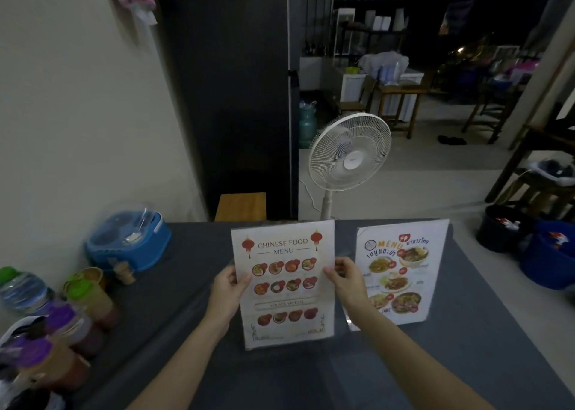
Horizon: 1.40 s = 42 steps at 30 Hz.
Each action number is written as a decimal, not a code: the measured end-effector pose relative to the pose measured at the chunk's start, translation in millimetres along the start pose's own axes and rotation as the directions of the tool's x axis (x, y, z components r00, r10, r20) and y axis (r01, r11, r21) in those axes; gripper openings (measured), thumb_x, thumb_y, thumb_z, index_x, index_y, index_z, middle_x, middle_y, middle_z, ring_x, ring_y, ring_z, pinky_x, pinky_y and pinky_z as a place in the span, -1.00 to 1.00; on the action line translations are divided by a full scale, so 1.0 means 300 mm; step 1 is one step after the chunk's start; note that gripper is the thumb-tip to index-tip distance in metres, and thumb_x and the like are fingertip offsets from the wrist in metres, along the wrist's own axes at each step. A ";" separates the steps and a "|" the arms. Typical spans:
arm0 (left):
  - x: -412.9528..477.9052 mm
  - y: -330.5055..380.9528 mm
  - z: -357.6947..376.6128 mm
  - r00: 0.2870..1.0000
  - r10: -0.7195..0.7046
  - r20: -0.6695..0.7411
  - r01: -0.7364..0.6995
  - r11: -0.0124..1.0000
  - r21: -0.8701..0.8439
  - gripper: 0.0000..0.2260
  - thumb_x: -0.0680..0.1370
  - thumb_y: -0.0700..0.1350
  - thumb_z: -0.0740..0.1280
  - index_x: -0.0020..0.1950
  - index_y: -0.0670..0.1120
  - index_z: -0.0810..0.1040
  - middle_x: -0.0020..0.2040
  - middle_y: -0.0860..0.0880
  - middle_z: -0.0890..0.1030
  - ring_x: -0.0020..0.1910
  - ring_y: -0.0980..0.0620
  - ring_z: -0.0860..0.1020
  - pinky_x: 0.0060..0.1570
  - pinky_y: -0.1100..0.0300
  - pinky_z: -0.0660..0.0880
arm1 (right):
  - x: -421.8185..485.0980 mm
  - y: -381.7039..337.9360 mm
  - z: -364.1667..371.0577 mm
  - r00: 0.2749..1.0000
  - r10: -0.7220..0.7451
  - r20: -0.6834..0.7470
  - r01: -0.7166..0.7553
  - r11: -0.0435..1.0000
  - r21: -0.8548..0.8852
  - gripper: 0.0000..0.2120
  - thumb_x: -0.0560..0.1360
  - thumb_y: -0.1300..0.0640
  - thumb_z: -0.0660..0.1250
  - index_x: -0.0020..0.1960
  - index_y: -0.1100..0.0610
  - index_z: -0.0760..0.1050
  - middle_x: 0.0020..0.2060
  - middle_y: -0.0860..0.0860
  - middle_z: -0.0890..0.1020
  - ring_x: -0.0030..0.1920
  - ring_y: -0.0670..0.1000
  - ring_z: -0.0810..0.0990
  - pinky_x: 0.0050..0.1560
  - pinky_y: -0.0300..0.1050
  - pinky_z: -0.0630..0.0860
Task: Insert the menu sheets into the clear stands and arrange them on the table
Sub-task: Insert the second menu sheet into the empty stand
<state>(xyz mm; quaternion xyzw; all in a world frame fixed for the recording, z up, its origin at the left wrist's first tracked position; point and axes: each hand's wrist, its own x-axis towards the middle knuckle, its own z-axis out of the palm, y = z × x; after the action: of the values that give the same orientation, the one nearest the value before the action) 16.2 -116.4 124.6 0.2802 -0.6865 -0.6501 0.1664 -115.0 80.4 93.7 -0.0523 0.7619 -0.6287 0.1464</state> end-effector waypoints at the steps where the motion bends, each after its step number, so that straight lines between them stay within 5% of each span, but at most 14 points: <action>1: 0.008 -0.005 0.003 1.000 -0.002 0.004 0.002 1.000 0.004 -0.85 0.57 -0.26 0.29 -0.03 0.00 0.53 -0.08 0.07 0.64 -0.11 0.16 0.61 -0.24 0.28 0.54 | 0.000 0.002 -0.001 1.000 -0.001 -0.004 0.001 1.000 0.002 -0.85 0.52 0.16 0.31 0.07 0.18 0.47 0.01 0.08 0.64 0.03 0.11 0.63 0.08 0.17 0.60; 8: 0.059 -0.045 0.012 0.999 0.012 0.036 -0.013 0.999 0.047 -0.86 0.58 -0.25 0.28 0.11 -0.13 0.54 -0.04 0.05 0.63 -0.05 0.17 0.58 -0.17 0.30 0.48 | 0.006 0.039 -0.006 0.999 -0.003 -0.054 0.005 1.000 0.028 -0.91 0.53 0.18 0.30 0.04 0.12 0.48 -0.01 0.06 0.64 0.02 0.08 0.63 0.08 0.15 0.60; 19: 0.122 -0.059 -0.005 0.997 0.067 0.023 -0.070 0.988 0.141 -0.89 0.57 -0.19 0.31 0.04 -0.16 0.60 0.00 -0.08 0.68 0.02 -0.01 0.63 0.06 0.07 0.57 | 0.016 0.046 -0.028 0.997 -0.012 -0.075 0.015 0.999 0.039 -0.84 0.56 0.15 0.27 0.10 0.20 0.48 -0.02 0.04 0.64 0.01 0.06 0.64 0.03 0.10 0.62; 23: 0.145 -0.041 0.004 0.996 0.085 -0.002 -0.084 0.986 0.142 -0.90 0.55 -0.19 0.34 0.04 -0.16 0.59 -0.02 -0.09 0.67 -0.01 -0.01 0.63 -0.07 0.18 0.53 | 0.023 0.027 -0.027 0.996 -0.037 -0.077 0.041 0.997 0.061 -0.84 0.56 0.13 0.25 0.11 0.16 0.49 -0.01 0.03 0.64 0.02 0.03 0.63 0.03 0.06 0.61; 31: 0.135 -0.050 0.028 0.996 0.085 -0.006 -0.081 0.968 0.236 -0.93 0.56 -0.21 0.33 0.00 -0.17 0.57 -0.04 -0.08 0.68 -0.03 -0.02 0.65 -0.02 0.06 0.61 | 0.047 0.040 -0.021 0.988 -0.072 -0.135 0.070 0.997 -0.020 -0.86 0.56 0.13 0.25 0.05 0.15 0.53 -0.08 0.03 0.65 -0.05 0.03 0.64 0.02 0.13 0.62; 36: 0.125 -0.032 0.023 0.995 0.097 -0.018 -0.089 0.959 0.270 -0.92 0.55 -0.23 0.33 0.01 -0.18 0.58 -0.05 -0.04 0.68 -0.04 0.03 0.64 -0.11 0.22 0.56 | 0.044 0.033 -0.015 0.980 -0.131 -0.147 0.126 0.991 -0.043 -0.88 0.56 0.13 0.25 0.00 0.14 0.54 -0.12 0.01 0.65 -0.09 0.01 0.65 -0.04 0.07 0.64; 42: 0.143 0.017 -0.024 0.993 0.110 -0.051 -0.090 0.949 0.304 -0.90 0.55 -0.21 0.33 0.04 -0.16 0.58 -0.01 -0.06 0.66 0.00 0.00 0.63 0.01 0.05 0.60 | 0.085 -0.027 0.006 0.981 -0.187 -0.043 0.185 0.982 -0.048 -0.94 0.56 0.13 0.25 -0.04 0.02 0.50 -0.14 -0.06 0.63 -0.11 -0.05 0.64 -0.10 -0.05 0.62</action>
<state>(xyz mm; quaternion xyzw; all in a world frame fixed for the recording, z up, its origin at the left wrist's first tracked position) -14.2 -148.0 124.4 0.2889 -0.7846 -0.5189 0.1776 -139.6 70.4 97.3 -0.1116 0.7707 -0.6237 0.0679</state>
